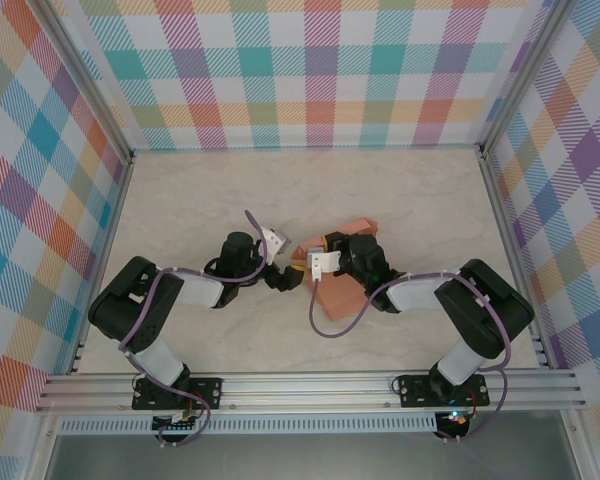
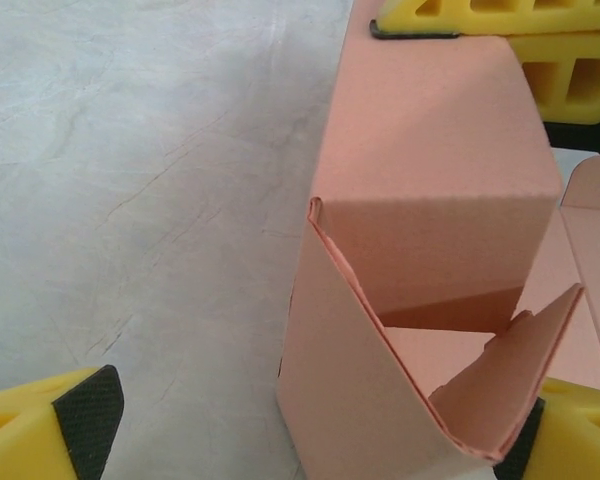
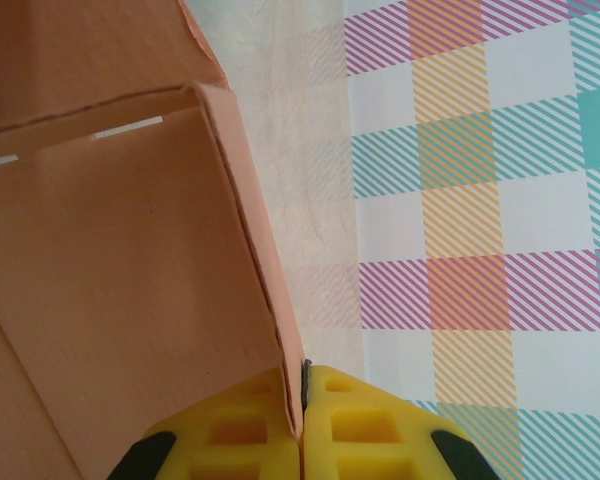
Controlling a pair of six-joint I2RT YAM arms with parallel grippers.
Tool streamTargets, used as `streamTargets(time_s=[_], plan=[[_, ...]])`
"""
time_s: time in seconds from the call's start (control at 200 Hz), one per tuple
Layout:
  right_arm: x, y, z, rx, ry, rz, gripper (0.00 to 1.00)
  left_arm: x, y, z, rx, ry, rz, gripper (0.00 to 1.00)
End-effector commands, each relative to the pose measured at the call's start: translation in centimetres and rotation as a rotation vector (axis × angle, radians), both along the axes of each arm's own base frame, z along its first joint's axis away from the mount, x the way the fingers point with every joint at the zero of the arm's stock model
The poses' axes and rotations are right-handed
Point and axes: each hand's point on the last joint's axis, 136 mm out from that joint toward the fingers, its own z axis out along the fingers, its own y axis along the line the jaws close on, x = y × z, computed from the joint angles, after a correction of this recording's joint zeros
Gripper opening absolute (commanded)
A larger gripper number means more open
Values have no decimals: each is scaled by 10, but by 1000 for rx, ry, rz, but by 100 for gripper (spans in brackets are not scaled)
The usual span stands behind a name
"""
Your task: Fold the paper box
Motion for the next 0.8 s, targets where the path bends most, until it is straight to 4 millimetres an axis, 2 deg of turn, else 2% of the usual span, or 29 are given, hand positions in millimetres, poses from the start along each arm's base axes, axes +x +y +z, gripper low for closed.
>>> streamTargets(time_s=[0.0,0.36,0.435,0.5,0.585,0.66,0.795], plan=[[-22,7,-26,6,128,41,6,3,-11,8,-41,-21,-2,90],[-22,16,-19,49,96,20,6,-9,-20,5,-78,-31,28,84],[-22,15,-19,51,93,12,6,-12,-17,3,-63,-28,40,84],[-20,13,-19,48,89,1,6,-13,-11,2,-56,-28,61,77],[-20,12,-21,42,89,-5,5,-18,-7,2,-57,-22,72,74],[-20,11,-22,41,86,-10,5,-21,-3,6,-65,-24,83,75],[-19,10,-26,19,80,-6,5,-29,3,14,-56,-23,84,84]])
